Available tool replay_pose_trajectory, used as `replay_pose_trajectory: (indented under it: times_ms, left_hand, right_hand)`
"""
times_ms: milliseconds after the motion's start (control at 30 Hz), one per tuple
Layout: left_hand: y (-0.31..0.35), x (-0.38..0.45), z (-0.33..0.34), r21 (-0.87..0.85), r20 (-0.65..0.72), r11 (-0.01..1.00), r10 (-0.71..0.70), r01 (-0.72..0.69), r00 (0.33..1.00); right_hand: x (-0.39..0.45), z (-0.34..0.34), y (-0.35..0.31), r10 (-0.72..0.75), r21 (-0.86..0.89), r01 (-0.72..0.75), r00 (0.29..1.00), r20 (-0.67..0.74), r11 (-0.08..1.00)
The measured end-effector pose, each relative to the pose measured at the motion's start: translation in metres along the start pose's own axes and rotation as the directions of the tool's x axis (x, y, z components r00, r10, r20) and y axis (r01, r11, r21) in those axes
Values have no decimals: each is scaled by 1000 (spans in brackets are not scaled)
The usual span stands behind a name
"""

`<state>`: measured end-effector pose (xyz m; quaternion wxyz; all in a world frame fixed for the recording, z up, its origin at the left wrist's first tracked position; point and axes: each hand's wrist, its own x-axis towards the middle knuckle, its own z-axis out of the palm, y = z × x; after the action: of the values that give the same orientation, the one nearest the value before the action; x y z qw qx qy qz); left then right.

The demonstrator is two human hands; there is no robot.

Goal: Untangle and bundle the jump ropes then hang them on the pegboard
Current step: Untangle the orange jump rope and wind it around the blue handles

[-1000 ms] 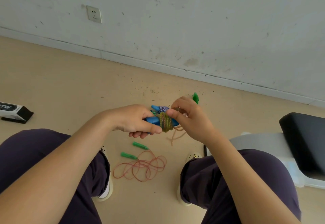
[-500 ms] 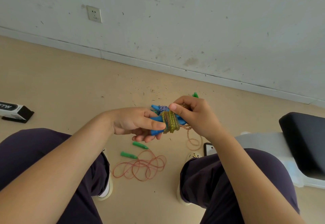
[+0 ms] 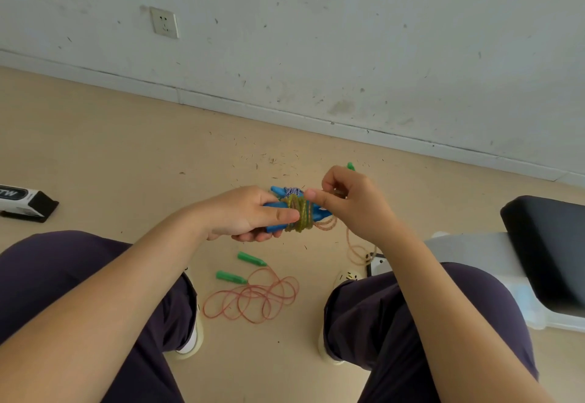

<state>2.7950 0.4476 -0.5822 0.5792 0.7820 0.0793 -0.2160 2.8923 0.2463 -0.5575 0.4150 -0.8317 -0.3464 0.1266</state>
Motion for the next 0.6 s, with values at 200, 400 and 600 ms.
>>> replay_pose_trajectory:
  times_ms: [200,400,600]
  left_hand:
    - [-3,10,-8,-334,-435,937,-55,-105,899]
    - [2,9,-9,-513,-511,801,5,-309,860]
    - [5,3,-7,-507,-558,767,57,-395,828]
  right_hand:
    - [3,-9,6,70,-24,-72,995,-76,997]
    - [-1,13,-4,81,-168,-65,992,93,984]
    - [-2,26,-6,74,-100,-60,986,147,993]
